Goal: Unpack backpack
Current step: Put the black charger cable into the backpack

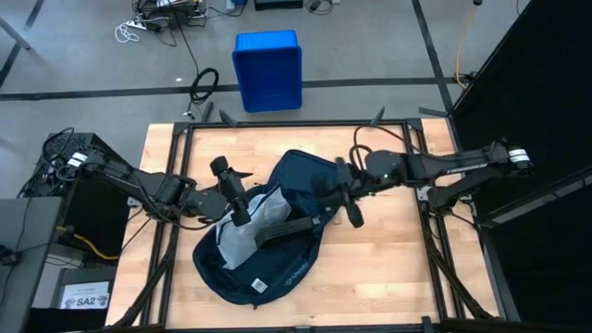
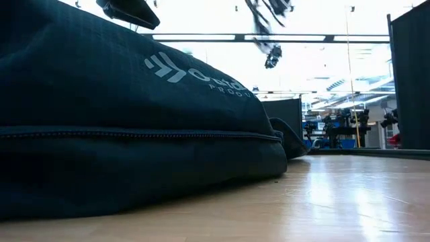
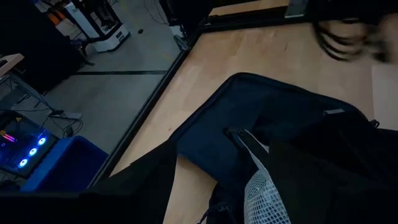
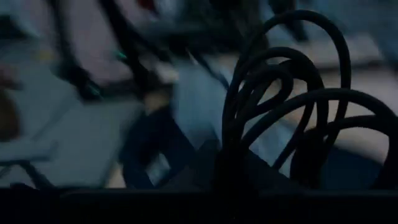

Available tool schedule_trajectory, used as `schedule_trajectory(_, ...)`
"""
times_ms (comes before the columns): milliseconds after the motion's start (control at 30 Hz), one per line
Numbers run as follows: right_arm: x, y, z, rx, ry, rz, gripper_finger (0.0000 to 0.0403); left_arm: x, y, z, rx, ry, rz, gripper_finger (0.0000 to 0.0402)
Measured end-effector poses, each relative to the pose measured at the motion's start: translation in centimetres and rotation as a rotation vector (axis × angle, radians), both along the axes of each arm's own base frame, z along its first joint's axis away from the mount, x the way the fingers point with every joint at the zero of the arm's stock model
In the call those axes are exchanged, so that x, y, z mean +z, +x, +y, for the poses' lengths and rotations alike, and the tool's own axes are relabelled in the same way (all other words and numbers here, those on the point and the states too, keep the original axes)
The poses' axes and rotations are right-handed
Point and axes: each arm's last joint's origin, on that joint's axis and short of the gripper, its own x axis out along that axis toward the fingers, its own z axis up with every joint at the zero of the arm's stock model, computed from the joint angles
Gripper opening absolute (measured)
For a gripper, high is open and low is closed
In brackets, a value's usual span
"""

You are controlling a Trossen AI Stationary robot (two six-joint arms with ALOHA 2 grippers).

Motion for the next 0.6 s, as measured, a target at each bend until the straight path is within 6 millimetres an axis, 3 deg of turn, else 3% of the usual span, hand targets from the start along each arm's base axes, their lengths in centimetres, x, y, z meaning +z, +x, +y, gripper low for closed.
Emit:
schedule_trajectory(133,-0.3,3.6,1.1,0.136,-0.056,-0.090,0.0001,0.1,0.1,0.0,-0.011,0.018,0.004,0.0229)
schedule_trajectory(367,-5.0,11.7,3.9,0.369,-0.154,-0.031,0.0000,0.5,0.3,-0.1,-0.030,0.042,-0.025,0.0229)
schedule_trajectory(600,-7.4,16.0,5.9,0.520,-0.170,-0.032,0.0000,1.1,0.0,0.0,-0.027,0.050,-0.012,0.0229)
